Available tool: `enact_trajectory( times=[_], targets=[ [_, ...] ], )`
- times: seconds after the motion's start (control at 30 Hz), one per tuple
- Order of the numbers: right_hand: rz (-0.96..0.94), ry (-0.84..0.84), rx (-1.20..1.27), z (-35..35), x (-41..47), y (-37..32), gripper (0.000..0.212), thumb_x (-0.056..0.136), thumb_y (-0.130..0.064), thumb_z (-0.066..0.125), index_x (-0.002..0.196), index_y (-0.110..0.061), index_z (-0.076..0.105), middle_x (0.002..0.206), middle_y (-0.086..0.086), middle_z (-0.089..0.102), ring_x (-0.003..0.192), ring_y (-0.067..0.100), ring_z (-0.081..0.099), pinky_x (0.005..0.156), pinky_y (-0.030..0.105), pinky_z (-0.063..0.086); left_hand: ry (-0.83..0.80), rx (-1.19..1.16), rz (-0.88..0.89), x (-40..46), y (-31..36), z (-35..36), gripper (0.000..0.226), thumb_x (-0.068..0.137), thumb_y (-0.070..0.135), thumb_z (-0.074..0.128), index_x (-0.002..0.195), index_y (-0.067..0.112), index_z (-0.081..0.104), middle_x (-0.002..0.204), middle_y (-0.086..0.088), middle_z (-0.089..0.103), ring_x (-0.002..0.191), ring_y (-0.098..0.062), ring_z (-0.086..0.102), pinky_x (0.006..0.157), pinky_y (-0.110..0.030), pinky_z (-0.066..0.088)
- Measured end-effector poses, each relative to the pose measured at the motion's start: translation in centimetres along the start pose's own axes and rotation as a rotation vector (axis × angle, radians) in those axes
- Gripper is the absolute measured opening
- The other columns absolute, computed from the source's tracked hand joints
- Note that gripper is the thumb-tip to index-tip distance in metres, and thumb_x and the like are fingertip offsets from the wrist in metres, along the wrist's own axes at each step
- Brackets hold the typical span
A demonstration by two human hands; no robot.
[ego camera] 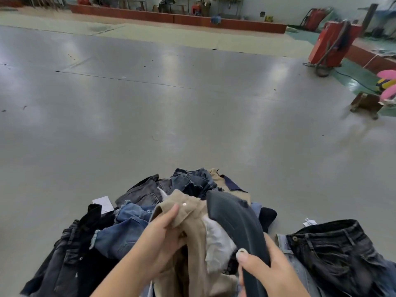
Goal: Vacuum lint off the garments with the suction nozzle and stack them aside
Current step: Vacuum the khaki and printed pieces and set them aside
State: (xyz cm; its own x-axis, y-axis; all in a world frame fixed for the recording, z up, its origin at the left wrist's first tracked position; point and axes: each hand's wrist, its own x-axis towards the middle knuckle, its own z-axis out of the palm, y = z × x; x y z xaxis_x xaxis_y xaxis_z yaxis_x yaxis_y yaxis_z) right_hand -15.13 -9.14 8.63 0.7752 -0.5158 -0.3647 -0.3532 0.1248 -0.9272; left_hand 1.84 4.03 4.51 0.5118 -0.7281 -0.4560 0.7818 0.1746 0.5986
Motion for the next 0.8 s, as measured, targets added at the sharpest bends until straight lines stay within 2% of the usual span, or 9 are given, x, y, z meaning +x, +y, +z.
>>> enact_trajectory(
  times=[0.1, 0.17, 0.27, 0.33, 0.4, 0.5, 0.57, 0.7, 0.8],
  targets=[
    [0.010, -0.111, -0.062, 1.4, 0.0, 0.6, 0.063, 0.046, -0.052, 0.073, 0.105, -0.043, 0.054, 0.097, -0.034, 0.066, 0.093, -0.012, 0.062, 0.082, 0.018, 0.046, 0.090, 0.033, 0.049, 0.7, -1.3, 0.7, 0.051, 0.079, 0.030, 0.055, 0.123, 0.004, 0.058, 0.113, -0.015, 0.070, 0.101, -0.024, 0.069, 0.084, -0.037, 0.048],
    [0.048, -0.087, -0.084, 2.0, 0.4, 0.8, 0.062, 0.043, -0.053, 0.072, 0.102, -0.040, 0.058, 0.093, -0.026, 0.070, 0.086, -0.006, 0.065, 0.082, 0.024, 0.049, 0.090, 0.007, 0.062, 0.6, -2.1, 0.7, 0.048, 0.078, 0.025, 0.055, 0.121, 0.003, 0.058, 0.110, -0.015, 0.071, 0.093, -0.023, 0.071, 0.076, -0.035, 0.053],
    [0.072, 0.091, 0.065, 0.4, 1.8, 0.2, 0.034, 0.069, -0.025, 0.077, 0.097, -0.014, 0.061, 0.065, 0.006, 0.068, 0.053, 0.027, 0.065, 0.056, 0.032, 0.048, 0.016, -0.031, 0.064, 0.0, -2.1, 0.2, 0.047, 0.080, 0.019, 0.055, 0.124, 0.004, 0.058, 0.118, -0.018, 0.067, 0.102, -0.029, 0.068, 0.077, -0.036, 0.058],
    [0.036, 0.146, 0.181, -1.4, 1.6, -0.6, 0.019, 0.082, -0.013, 0.066, 0.090, -0.001, 0.054, 0.054, 0.018, 0.055, 0.037, 0.030, 0.053, 0.042, 0.031, 0.044, -0.032, -0.067, 0.067, -0.3, -1.8, -0.1, 0.048, 0.083, 0.021, 0.053, 0.128, 0.005, 0.056, 0.126, -0.018, 0.063, 0.114, -0.031, 0.062, 0.089, -0.038, 0.055],
    [0.031, 0.078, 0.278, -1.9, 0.8, -1.3, 0.022, 0.073, -0.012, 0.070, 0.082, -0.001, 0.053, 0.052, 0.022, 0.050, 0.035, 0.029, 0.048, 0.038, 0.031, 0.042, -0.047, -0.105, 0.065, -0.2, -1.5, -0.3, 0.050, 0.086, 0.025, 0.050, 0.132, 0.005, 0.054, 0.130, -0.018, 0.060, 0.119, -0.030, 0.059, 0.098, -0.041, 0.048],
    [0.136, -0.107, 0.219, -0.3, 0.2, -1.5, 0.038, 0.046, -0.026, 0.079, 0.079, -0.011, 0.066, 0.059, 0.018, 0.060, 0.046, 0.028, 0.057, 0.047, 0.031, 0.045, -0.015, -0.105, 0.051, 0.1, -1.6, 0.3, 0.049, 0.088, 0.030, 0.047, 0.131, 0.007, 0.055, 0.129, -0.016, 0.061, 0.117, -0.028, 0.060, 0.098, -0.040, 0.040],
    [0.159, -0.190, 0.094, 1.1, -0.1, -0.8, 0.061, 0.038, -0.040, 0.075, 0.096, -0.022, 0.069, 0.065, 0.003, 0.068, 0.060, 0.018, 0.064, 0.060, 0.028, 0.046, -0.011, -0.106, 0.034, 0.2, -1.9, 0.5, 0.047, 0.088, 0.033, 0.046, 0.128, 0.010, 0.057, 0.127, -0.015, 0.063, 0.115, -0.027, 0.061, 0.097, -0.041, 0.041],
    [0.177, -0.067, 0.167, 1.2, 1.0, -1.3, 0.037, 0.058, -0.027, 0.080, 0.080, -0.006, 0.059, 0.059, 0.016, 0.057, 0.045, 0.028, 0.055, 0.050, 0.031, 0.044, -0.038, -0.136, 0.028, 0.2, -2.3, 0.6, 0.051, 0.086, 0.028, 0.051, 0.133, 0.009, 0.053, 0.130, -0.016, 0.060, 0.118, -0.027, 0.060, 0.103, -0.042, 0.042],
    [0.143, 0.106, 0.260, -0.4, 2.2, -1.7, 0.022, 0.081, -0.019, 0.067, 0.084, -0.003, 0.052, 0.057, 0.018, 0.053, 0.039, 0.029, 0.051, 0.041, 0.030, 0.045, -0.088, -0.131, 0.054, 0.1, -2.0, 0.3, 0.050, 0.087, 0.025, 0.052, 0.132, 0.006, 0.056, 0.132, -0.018, 0.058, 0.122, -0.030, 0.057, 0.102, -0.042, 0.046]
  ],
)
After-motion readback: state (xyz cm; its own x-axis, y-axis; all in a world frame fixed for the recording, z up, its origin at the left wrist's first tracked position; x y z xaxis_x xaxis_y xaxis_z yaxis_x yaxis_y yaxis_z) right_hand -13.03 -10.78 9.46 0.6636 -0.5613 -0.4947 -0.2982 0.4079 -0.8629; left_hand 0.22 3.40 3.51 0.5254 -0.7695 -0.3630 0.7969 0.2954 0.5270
